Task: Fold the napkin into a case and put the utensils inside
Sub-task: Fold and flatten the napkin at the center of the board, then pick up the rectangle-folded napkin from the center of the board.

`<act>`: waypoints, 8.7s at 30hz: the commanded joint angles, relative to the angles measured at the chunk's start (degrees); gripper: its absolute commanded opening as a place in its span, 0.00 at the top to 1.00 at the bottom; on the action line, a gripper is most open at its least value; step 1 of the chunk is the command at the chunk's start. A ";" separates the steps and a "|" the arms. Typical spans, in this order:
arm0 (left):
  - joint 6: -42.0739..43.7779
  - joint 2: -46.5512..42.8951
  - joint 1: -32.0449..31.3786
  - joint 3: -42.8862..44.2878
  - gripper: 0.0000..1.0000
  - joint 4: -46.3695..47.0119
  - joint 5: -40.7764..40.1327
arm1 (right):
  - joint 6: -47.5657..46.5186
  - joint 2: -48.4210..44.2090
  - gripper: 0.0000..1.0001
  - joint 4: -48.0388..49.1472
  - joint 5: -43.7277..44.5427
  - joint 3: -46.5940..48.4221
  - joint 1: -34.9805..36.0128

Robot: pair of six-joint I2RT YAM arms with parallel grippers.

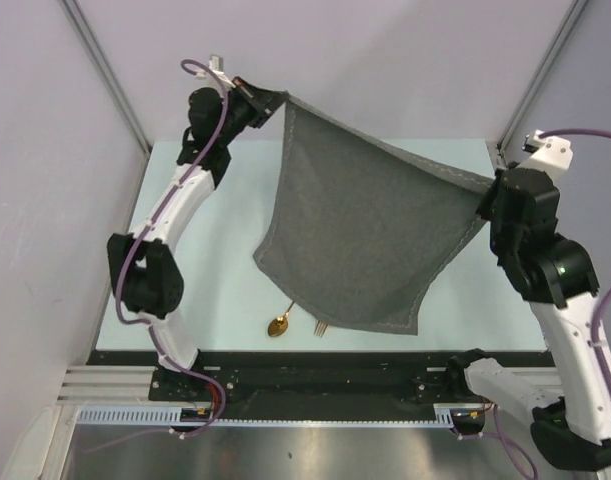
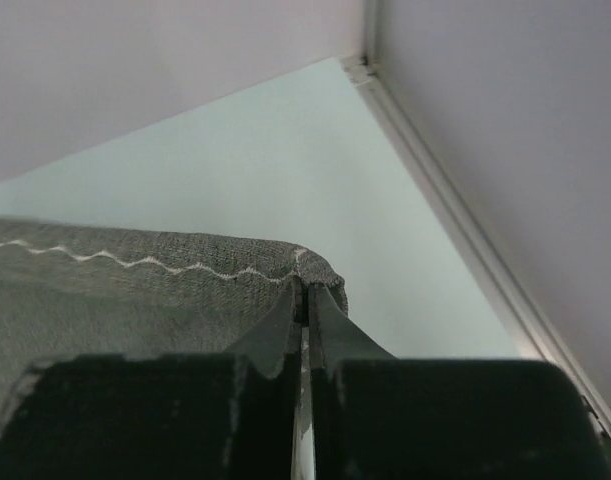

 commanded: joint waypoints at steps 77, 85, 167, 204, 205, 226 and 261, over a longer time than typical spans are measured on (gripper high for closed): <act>-15.66 45.47 -5.14 28.39 1.00 33.06 -0.02 | 11.81 36.72 1.00 50.95 -54.49 -13.74 -46.75; -12.68 39.34 -4.96 23.23 1.00 25.60 3.06 | 13.21 33.92 1.00 39.80 -57.13 -16.80 -46.14; 14.83 22.28 -2.85 -6.58 1.00 -25.13 -0.36 | 11.19 28.73 0.94 13.68 -43.24 -39.84 -41.40; 15.71 22.01 -0.39 -7.46 1.00 -23.81 -0.19 | 10.40 31.01 0.92 14.56 -46.32 -40.10 -41.39; 15.80 22.19 -0.39 -7.28 1.00 -23.90 -0.19 | 10.40 30.84 0.91 14.65 -46.32 -40.10 -41.48; 20.29 14.37 -3.02 -3.94 0.49 -30.22 -5.73 | 8.55 18.64 0.46 9.29 -48.17 -36.24 -42.72; 31.62 19.73 -4.78 4.40 0.37 -41.47 -10.11 | 6.36 18.62 0.60 14.21 -51.68 -36.85 -38.41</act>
